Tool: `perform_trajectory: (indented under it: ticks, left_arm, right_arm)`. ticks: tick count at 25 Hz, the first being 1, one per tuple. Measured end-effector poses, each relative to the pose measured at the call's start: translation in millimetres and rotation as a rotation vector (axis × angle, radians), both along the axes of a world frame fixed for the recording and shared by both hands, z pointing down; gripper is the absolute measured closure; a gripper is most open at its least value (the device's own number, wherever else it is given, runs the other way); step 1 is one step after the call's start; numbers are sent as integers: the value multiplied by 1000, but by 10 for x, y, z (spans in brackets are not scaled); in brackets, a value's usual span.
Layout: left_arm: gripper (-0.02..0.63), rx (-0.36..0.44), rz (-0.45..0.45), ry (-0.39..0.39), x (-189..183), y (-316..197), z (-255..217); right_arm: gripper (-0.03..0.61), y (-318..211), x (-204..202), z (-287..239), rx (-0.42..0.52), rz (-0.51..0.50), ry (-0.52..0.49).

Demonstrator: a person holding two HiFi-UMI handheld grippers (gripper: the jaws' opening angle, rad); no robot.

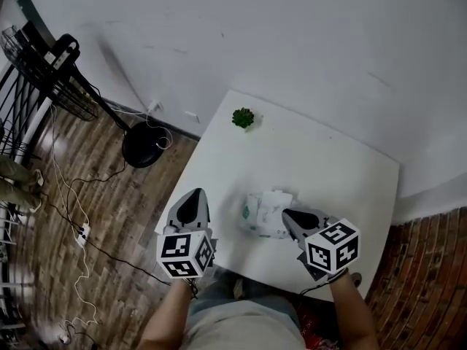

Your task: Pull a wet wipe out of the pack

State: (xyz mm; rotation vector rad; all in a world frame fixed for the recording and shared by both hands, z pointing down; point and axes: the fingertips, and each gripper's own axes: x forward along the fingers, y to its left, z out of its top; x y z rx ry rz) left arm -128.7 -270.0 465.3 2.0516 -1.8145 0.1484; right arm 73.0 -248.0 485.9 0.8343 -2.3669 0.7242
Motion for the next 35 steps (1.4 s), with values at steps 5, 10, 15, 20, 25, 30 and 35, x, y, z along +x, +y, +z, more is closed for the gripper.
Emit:
perform_trajectory:
  ticks: [5,10,15,20,25,30,35]
  left_arm:
    - [611,24,27,-1,73,-82,-81]
    - [611,52,60,-5,171,-168,-181]
    - [611,82,101,-8,268,-277,-329]
    - [611,124,150,-16,427,-421,-508]
    - [611,177,205,-25,634,-557,-734]
    - [611,222,246,-20,809,-638,-920]
    - [611,246,285,-6,1012,-708,-1032]
  right_arm:
    - [577,-19,34,-104,22,47,-32]
    - [577,-25,85,-230,53,88,-63]
    - [577,-26,167,-522,116,155,-127]
    - [575,-105,426,-890,238,286,-202]
    - [575,-166,910,-1204,398,511,-223]
    - [575,-81,1366,-1382,510,712,-194]
    - [575,48,1844,-1439,557,919,-140]
